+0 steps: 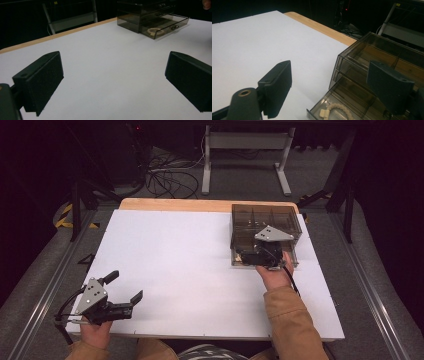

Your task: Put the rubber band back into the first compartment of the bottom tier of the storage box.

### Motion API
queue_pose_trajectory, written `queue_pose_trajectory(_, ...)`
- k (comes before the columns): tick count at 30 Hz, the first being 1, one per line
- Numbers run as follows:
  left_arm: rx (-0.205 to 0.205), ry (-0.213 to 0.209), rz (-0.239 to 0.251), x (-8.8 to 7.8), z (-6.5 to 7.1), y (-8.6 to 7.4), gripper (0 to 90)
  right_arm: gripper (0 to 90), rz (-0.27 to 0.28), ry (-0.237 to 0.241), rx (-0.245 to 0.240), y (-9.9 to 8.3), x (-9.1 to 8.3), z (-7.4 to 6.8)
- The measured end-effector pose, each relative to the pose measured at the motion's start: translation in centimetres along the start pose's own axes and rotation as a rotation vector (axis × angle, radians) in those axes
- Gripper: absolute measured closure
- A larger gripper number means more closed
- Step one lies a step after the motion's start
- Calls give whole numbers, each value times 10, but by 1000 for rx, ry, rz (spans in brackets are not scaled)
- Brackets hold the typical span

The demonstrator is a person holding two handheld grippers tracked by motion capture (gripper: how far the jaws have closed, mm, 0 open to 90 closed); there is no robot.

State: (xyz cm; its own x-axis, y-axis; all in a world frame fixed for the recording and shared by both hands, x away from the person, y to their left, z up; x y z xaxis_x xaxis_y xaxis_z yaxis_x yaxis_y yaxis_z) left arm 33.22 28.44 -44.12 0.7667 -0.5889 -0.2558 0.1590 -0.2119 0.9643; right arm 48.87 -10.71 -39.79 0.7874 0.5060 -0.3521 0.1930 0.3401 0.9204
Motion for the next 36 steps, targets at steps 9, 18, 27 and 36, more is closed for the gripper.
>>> queue_pose_trajectory(9, 0, 2, 2, 0, -1, 0, 22, 102, 44, 47, 23, 7, -17, -3)
queue_pose_trajectory(18, 0, 3, 3, 0, 0, 0, 22, 30, 93, 128, 51, 9, -41, -11)
queue_pose_trajectory(27, 1, 4, 4, 0, 0, 0, 22, 7, 91, 168, 51, -8, -60, -17)
queue_pose_trajectory(36, -2, 3, 1, 1, 1, 0, 22, 2, 79, 184, 65, -34, -78, -15)
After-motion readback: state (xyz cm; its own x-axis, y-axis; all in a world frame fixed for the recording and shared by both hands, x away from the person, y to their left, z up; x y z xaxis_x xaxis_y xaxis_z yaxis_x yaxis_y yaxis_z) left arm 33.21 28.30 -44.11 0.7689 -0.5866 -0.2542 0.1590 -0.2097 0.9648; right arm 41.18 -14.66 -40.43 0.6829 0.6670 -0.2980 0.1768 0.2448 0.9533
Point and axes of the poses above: each handheld gripper's, and its own axes: x roughly forward along the jaws, y roughly out of its top, z roughly to its right, the point moved 5 cm from there along x, roughly forward along the jaws, and after that the axes turned 5 degrees about -y, right-handed, at the moved point
